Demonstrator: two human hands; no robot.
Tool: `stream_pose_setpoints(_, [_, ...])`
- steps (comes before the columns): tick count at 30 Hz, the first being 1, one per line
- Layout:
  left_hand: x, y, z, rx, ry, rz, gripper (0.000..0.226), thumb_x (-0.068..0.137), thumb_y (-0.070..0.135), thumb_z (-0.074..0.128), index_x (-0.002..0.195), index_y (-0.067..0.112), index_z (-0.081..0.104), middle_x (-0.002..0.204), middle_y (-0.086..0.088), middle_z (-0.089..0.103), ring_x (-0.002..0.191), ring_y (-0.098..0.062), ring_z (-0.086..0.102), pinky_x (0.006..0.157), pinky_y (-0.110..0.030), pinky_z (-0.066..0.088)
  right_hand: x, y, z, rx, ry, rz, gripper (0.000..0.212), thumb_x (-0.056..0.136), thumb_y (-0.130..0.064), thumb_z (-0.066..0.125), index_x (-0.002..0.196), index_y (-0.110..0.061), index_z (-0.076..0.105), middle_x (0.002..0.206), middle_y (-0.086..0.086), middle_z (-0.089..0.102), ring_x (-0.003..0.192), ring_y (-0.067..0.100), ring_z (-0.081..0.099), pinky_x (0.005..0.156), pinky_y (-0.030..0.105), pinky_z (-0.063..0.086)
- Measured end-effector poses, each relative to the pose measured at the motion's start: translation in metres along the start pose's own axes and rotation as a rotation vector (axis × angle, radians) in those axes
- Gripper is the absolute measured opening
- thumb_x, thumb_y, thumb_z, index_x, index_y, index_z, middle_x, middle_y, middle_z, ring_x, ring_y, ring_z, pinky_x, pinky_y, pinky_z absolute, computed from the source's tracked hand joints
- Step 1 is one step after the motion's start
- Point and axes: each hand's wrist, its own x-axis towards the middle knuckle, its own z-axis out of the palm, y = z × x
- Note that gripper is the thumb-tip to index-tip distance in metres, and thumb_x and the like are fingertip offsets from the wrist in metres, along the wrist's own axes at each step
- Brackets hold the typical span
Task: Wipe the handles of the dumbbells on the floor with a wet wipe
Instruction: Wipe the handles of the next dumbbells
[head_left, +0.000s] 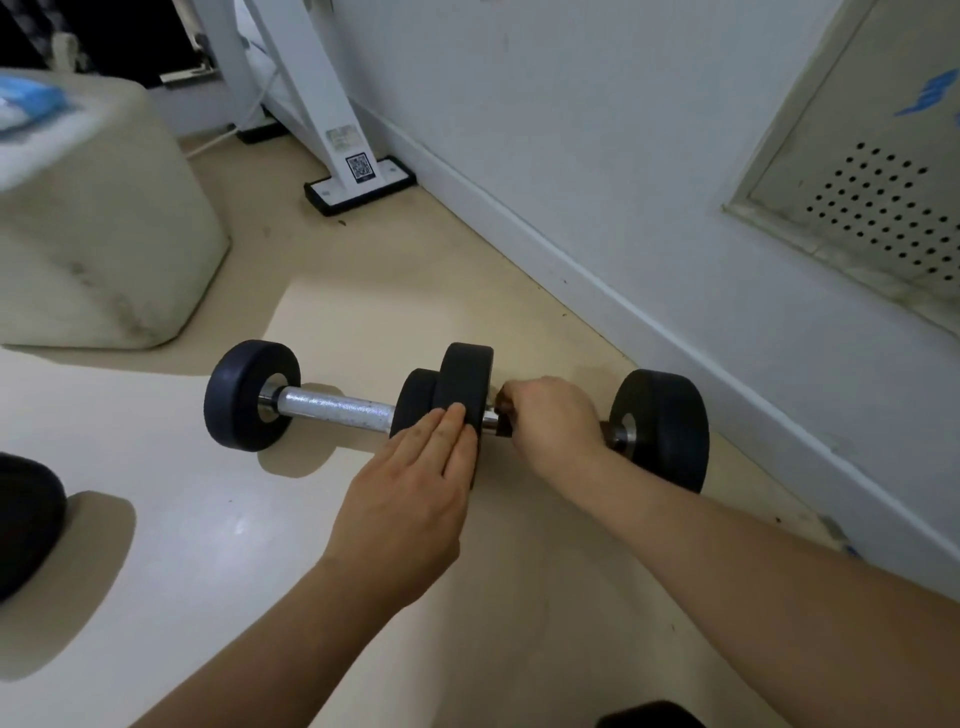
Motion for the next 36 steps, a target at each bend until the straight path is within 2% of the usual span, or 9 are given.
stream_pose_setpoints(6, [0.011,-0.003,-0.006,0.004,-0.014,-0.015,0.066,0.071,0.012,0.075,0.132,0.003,0.051,0.101,-0.009,0.059,0.085,-0.025,0.056,0.073,-0.035,0.051,-0.023,0.023,-0.010,-0.128,-0.036,0.031,0.009,0.089,-0.015,0.059,0.092,-0.020,0.065,0.077,0.001,0.062,0.074,0.020,0.060,0.076,0.032,0.050])
stream_pose_setpoints(8, [0.017,-0.002,-0.007,0.019,-0.062,0.003,0.073,0.071,0.013,0.070,0.138,0.005,0.044,0.120,-0.014,0.055,0.105,-0.032,0.053,0.087,-0.040,0.048,-0.018,0.005,-0.003,-0.030,-0.032,-0.010,0.011,0.087,-0.013,0.060,0.091,-0.019,0.068,0.080,0.003,0.065,0.076,0.023,0.062,0.074,0.037,0.053])
stream_pose_setpoints(10, [0.016,-0.006,-0.008,0.043,-0.121,0.018,0.077,0.084,0.023,0.057,0.150,0.007,0.021,0.154,-0.016,0.026,0.140,-0.034,0.027,0.111,-0.045,0.029,-0.015,-0.005,0.000,-0.010,-0.057,-0.058,0.013,0.087,-0.014,0.059,0.094,-0.020,0.068,0.084,0.005,0.066,0.079,0.026,0.062,0.070,0.037,0.053])
stream_pose_setpoints(12, [0.011,-0.014,-0.005,0.065,-0.171,0.023,0.084,0.092,0.040,0.051,0.152,0.010,0.000,0.161,-0.009,0.001,0.148,-0.024,0.003,0.119,-0.042,0.010,-0.021,0.005,-0.009,-0.113,-0.092,-0.131,0.014,0.088,-0.017,0.059,0.098,-0.022,0.067,0.081,0.003,0.063,0.076,0.024,0.061,0.068,0.036,0.052])
stream_pose_setpoints(18, [-0.001,-0.004,-0.021,-0.004,-0.145,-0.001,0.072,0.097,0.044,0.043,0.152,0.012,0.010,0.160,-0.007,0.011,0.147,-0.021,0.011,0.117,-0.036,0.006,-0.031,0.025,-0.040,-0.185,-0.359,-0.164,0.016,0.089,-0.015,0.055,0.097,-0.012,0.069,0.084,0.005,0.065,0.077,0.019,0.059,0.067,0.029,0.050])
stream_pose_setpoints(23, [-0.005,0.006,-0.032,-0.022,-0.175,-0.066,0.062,0.100,0.033,0.037,0.152,0.014,0.009,0.160,-0.005,0.011,0.147,-0.019,0.011,0.117,-0.035,0.012,-0.023,0.015,-0.037,-0.081,-0.385,-0.260,0.026,0.091,-0.020,0.050,0.105,-0.020,0.072,0.093,0.003,0.072,0.082,0.021,0.064,0.074,0.036,0.054])
stream_pose_setpoints(29, [-0.016,0.009,-0.039,0.093,-0.233,-0.048,0.063,0.098,0.032,0.044,0.151,0.017,0.014,0.159,-0.004,0.017,0.145,-0.018,0.019,0.116,-0.038,0.018,-0.035,0.060,-0.041,-0.236,-0.395,-0.229,0.017,0.086,-0.026,0.057,0.082,-0.019,0.071,0.076,0.001,0.067,0.069,0.019,0.062,0.064,0.031,0.052])
stream_pose_setpoints(32, [-0.015,0.021,-0.051,0.096,-0.267,-0.112,0.057,0.097,0.030,0.045,0.149,0.017,0.024,0.156,-0.003,0.026,0.141,-0.018,0.029,0.113,-0.035,0.027,-0.027,0.067,-0.048,-0.102,-0.446,-0.220,0.017,0.085,-0.030,0.062,0.088,-0.018,0.074,0.083,0.002,0.070,0.077,0.020,0.062,0.066,0.029,0.050])
stream_pose_setpoints(36, [-0.014,0.032,-0.066,0.085,-0.290,-0.148,0.024,0.095,0.033,0.046,0.114,0.020,0.053,0.112,0.000,0.062,0.098,-0.016,0.057,0.081,-0.030,0.050,-0.040,0.075,-0.056,-0.024,-0.517,-0.283,0.012,0.085,-0.027,0.064,0.087,-0.021,0.074,0.076,-0.003,0.067,0.071,0.017,0.058,0.057,0.025,0.042])
